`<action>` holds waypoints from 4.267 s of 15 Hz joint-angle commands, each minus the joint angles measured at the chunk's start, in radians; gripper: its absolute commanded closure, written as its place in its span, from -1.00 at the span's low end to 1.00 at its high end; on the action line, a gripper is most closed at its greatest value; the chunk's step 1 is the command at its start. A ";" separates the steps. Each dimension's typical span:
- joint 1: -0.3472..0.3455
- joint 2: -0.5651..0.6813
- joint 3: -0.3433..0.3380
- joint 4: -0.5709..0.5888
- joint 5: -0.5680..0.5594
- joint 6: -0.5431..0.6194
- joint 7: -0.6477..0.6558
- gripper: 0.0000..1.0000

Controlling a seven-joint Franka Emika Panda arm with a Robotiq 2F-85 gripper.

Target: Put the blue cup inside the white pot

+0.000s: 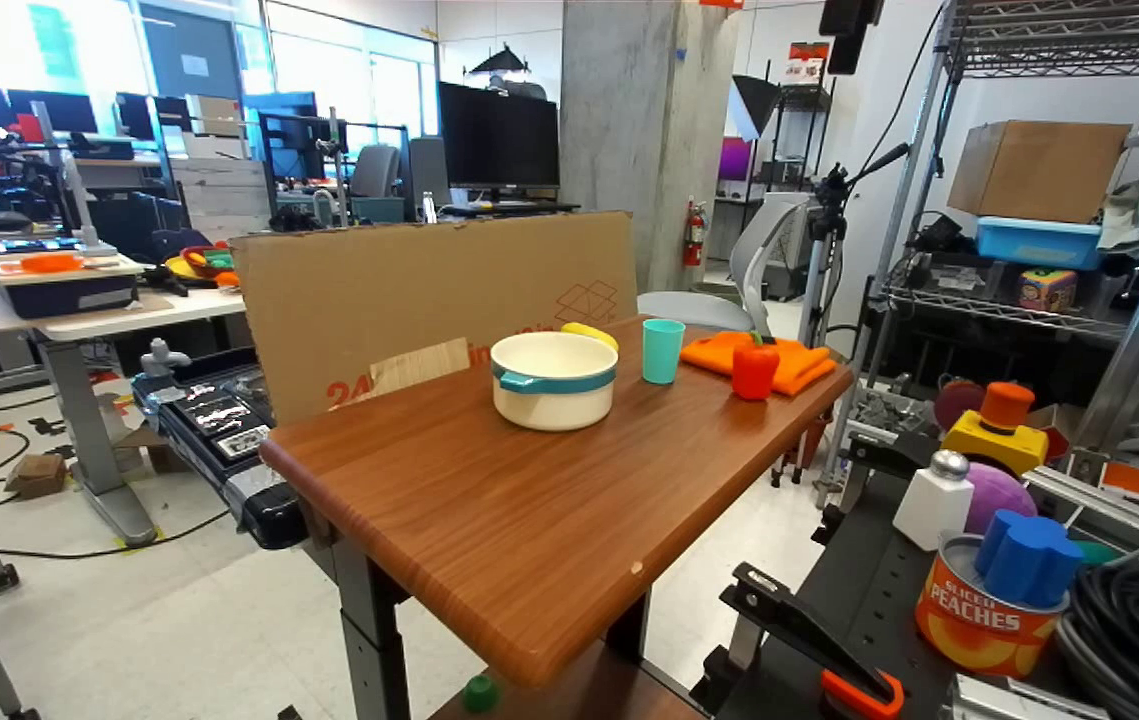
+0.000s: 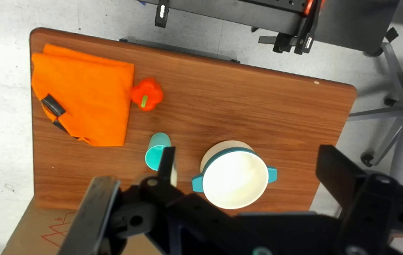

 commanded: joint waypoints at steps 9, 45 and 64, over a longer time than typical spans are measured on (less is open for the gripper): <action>-0.054 0.483 0.057 0.346 -0.016 -0.006 0.166 -1.00; -0.037 1.067 0.173 0.767 -0.151 -0.148 0.263 -1.00; -0.052 0.957 0.182 0.707 -0.145 -0.134 0.246 0.98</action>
